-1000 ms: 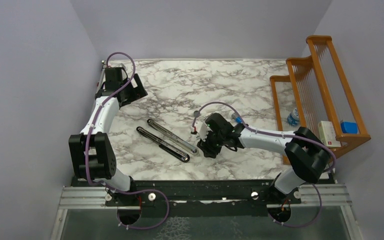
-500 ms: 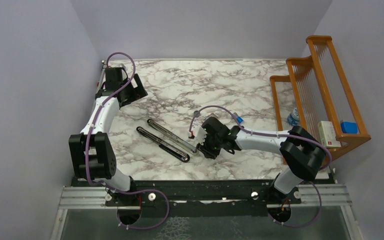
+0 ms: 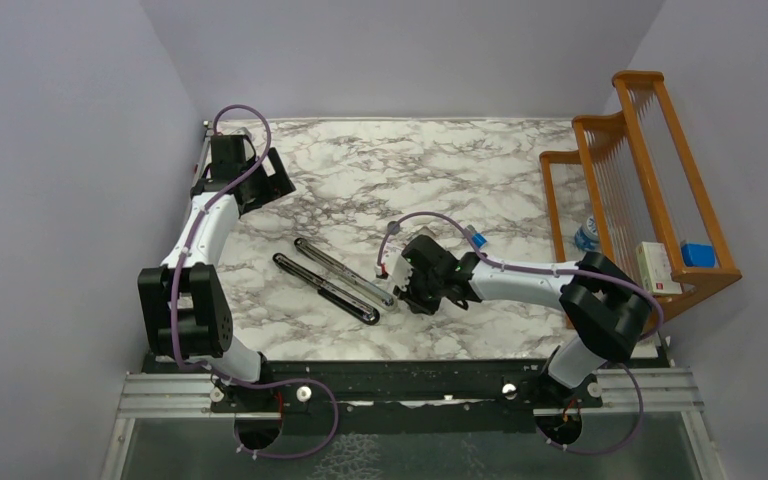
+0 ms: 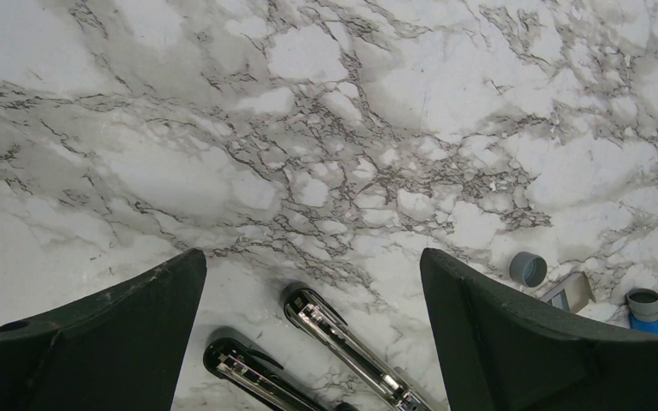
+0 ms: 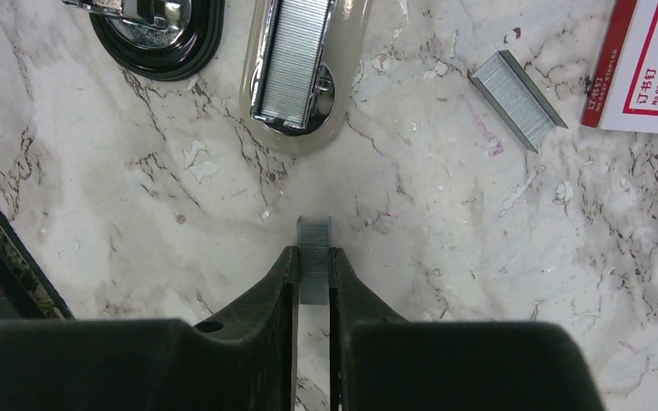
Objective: Load the staples into the stapler
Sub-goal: Pick up the staple from the center of the board.
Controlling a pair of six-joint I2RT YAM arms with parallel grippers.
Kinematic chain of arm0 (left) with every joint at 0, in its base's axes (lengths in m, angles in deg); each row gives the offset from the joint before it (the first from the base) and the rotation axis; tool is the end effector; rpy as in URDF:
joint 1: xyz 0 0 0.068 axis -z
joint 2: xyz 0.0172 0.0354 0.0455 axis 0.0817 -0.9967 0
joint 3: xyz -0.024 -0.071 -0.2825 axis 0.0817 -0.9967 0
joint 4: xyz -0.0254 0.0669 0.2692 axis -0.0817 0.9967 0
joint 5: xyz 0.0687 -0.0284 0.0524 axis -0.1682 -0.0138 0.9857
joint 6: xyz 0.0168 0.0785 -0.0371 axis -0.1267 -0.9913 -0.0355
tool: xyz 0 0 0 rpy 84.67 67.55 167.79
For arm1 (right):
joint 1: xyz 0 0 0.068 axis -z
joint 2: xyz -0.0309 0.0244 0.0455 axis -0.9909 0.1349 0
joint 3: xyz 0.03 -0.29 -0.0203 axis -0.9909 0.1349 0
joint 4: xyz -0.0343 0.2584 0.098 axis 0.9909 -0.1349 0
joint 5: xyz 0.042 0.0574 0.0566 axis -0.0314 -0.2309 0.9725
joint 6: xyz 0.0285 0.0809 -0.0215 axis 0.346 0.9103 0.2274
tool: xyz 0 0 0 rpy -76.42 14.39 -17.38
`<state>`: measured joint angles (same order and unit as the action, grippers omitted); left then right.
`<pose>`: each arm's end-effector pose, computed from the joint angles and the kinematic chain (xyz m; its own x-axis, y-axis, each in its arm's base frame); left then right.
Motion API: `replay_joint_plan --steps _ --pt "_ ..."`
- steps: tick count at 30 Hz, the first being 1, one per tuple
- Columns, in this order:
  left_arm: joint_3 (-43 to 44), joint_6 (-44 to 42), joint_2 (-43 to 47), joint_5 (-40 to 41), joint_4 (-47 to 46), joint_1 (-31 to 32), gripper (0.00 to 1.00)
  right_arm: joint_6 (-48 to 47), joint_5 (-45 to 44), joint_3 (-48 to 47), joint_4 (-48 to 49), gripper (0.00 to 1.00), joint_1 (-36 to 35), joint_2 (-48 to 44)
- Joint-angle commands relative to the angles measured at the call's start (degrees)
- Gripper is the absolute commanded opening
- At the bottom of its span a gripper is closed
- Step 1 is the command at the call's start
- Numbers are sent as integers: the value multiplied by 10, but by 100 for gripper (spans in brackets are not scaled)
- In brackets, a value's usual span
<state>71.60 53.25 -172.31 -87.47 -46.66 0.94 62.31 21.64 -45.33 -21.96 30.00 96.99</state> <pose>0.3883 0.0122 0.2610 -0.6693 -0.4041 -0.6235 -0.2033 0.9067 -0.3694 0.2001 0.2784 0.1292 -0.2834 -0.8086 -0.5157 -0.9423 0.3348 -0.0072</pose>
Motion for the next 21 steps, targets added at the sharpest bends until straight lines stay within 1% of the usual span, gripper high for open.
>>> replay_joint_plan --steps 1,2,4,9,13,18,21 --pt "-3 0 -6 1 -6 -1 98 -2 -24 3 -38 10 -3 11" --pt "-4 1 -6 2 -6 -1 98 0 -25 3 -37 8 -3 10" --pt "-5 0 -5 3 -6 -1 98 7 -25 5 -31 7 -3 3" --pt "-7 -2 -3 6 -7 -1 98 49 -38 5 -11 6 -3 -35" --pt "-5 -4 -2 8 -7 -1 98 82 -59 -29 -5 6 -3 -45" --pt "-7 -10 9 18 -6 -1 98 115 -61 -94 22 6 -3 -8" --pt "-12 -12 17 27 -4 -2 98 125 -64 -159 20 7 -3 58"
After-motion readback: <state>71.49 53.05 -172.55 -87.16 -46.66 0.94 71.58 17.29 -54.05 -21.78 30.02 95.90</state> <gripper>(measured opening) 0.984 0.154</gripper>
